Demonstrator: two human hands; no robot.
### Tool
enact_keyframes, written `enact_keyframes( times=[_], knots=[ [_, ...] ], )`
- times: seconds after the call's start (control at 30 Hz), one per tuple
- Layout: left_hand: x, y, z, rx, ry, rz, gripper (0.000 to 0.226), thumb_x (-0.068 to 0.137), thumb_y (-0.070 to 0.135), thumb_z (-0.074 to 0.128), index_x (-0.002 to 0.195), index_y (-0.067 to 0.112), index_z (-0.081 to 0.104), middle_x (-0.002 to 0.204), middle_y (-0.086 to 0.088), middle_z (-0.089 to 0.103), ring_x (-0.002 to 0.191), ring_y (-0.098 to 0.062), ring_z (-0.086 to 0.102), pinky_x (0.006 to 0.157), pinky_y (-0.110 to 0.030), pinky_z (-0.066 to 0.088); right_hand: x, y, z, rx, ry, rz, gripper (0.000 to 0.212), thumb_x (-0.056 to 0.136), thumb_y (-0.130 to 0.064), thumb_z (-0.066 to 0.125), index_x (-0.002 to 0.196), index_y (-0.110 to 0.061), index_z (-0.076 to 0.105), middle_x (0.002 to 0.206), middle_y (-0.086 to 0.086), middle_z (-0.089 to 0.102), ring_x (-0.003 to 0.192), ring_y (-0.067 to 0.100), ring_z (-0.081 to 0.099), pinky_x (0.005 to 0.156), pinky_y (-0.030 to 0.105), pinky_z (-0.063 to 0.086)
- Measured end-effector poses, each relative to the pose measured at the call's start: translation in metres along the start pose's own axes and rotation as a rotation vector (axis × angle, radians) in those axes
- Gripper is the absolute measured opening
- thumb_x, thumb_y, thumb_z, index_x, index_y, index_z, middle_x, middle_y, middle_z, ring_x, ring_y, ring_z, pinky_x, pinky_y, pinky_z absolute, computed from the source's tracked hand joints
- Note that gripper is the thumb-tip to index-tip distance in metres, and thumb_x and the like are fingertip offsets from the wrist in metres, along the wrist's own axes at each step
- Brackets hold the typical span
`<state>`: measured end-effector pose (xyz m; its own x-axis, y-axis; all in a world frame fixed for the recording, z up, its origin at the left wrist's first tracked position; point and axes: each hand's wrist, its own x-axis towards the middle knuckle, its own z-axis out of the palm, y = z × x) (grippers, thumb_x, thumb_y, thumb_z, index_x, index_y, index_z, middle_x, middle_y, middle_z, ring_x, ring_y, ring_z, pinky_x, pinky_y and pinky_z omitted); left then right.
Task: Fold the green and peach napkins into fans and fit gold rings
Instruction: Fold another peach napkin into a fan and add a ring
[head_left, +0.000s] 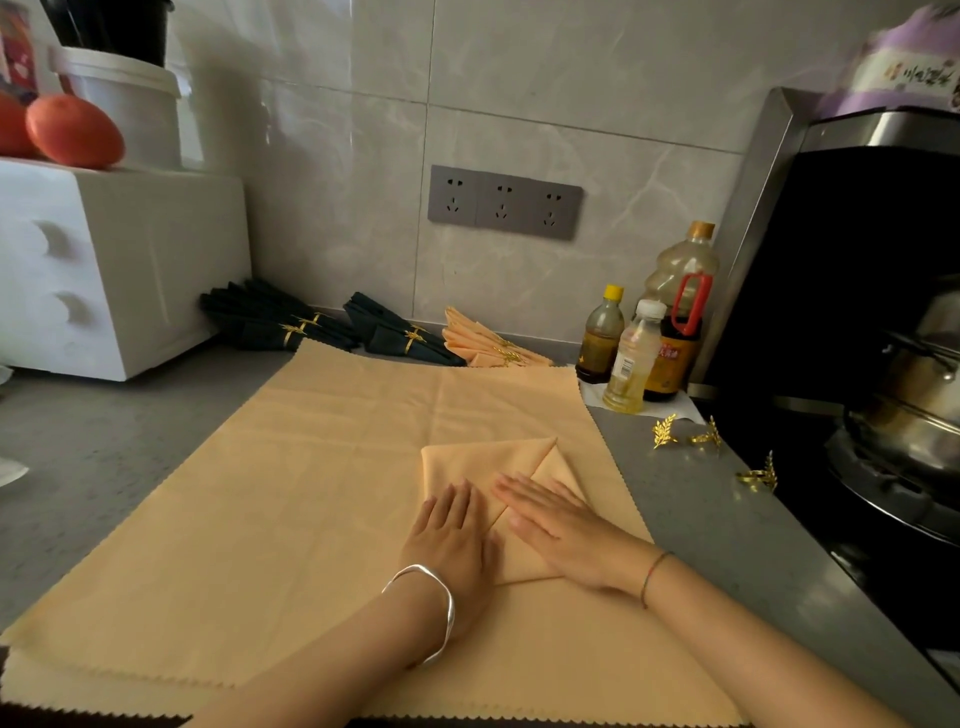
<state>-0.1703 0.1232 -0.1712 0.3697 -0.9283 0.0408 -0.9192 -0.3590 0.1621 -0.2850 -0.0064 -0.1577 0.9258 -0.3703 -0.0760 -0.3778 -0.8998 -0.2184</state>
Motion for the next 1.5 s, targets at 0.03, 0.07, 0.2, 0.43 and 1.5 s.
enact_keyframes(
  times=[0.03, 0.07, 0.2, 0.43, 1.5],
  knots=[
    [0.0, 0.0, 0.0, 0.0, 0.0, 0.007, 0.058, 0.103, 0.036, 0.013, 0.151, 0.01, -0.006, 0.159, -0.005, -0.009, 0.147, -0.018, -0.008, 0.116, -0.029, -0.009, 0.003, 0.004, 0.0, -0.02, -0.01, 0.019, 0.049, 0.103, -0.037, 0.016, 0.15, -0.031, 0.003, 0.152, -0.024, -0.004, 0.137, -0.009, -0.01, 0.113, 0.022, -0.011],
    [0.001, -0.001, 0.0, -0.003, -0.001, 0.014, 0.058, 0.103, 0.036, 0.013, 0.151, 0.01, -0.006, 0.159, -0.005, -0.008, 0.147, -0.018, -0.008, 0.116, -0.029, -0.009, 0.006, 0.009, 0.001, -0.044, -0.012, 0.042, 0.05, 0.103, -0.038, 0.015, 0.15, -0.03, 0.001, 0.154, -0.021, -0.007, 0.137, -0.009, -0.011, 0.113, 0.023, -0.011],
    [0.002, -0.003, 0.002, -0.01, 0.005, 0.036, 0.058, 0.101, 0.039, 0.004, 0.151, 0.012, -0.006, 0.16, -0.003, -0.007, 0.147, -0.017, -0.008, 0.115, -0.028, -0.009, 0.019, 0.029, -0.003, -0.035, 0.011, 0.138, 0.051, 0.103, -0.038, 0.012, 0.15, -0.028, -0.002, 0.156, -0.016, -0.008, 0.137, -0.008, -0.011, 0.114, 0.024, -0.01],
    [0.003, -0.005, 0.006, -0.024, 0.033, 0.077, 0.101, 0.059, 0.053, -0.027, 0.152, 0.022, 0.0, 0.16, -0.001, -0.005, 0.147, -0.017, -0.006, 0.115, -0.027, -0.008, 0.039, 0.055, -0.013, 0.013, 0.013, 0.234, 0.051, 0.103, -0.038, 0.013, 0.151, -0.026, 0.002, 0.158, -0.01, -0.002, 0.144, 0.006, -0.004, 0.116, 0.029, -0.003],
    [0.0, -0.006, 0.001, -0.113, -0.035, 0.074, 0.062, 0.092, 0.066, 0.02, 0.148, 0.045, 0.004, 0.159, 0.003, -0.007, 0.146, -0.015, -0.012, 0.118, -0.031, -0.009, -0.026, 0.05, -0.042, 0.53, 0.207, 0.099, 0.011, 0.083, -0.021, 0.069, 0.091, -0.028, 0.071, 0.09, -0.009, 0.072, 0.085, 0.008, 0.066, 0.079, 0.021, 0.051]
  ],
)
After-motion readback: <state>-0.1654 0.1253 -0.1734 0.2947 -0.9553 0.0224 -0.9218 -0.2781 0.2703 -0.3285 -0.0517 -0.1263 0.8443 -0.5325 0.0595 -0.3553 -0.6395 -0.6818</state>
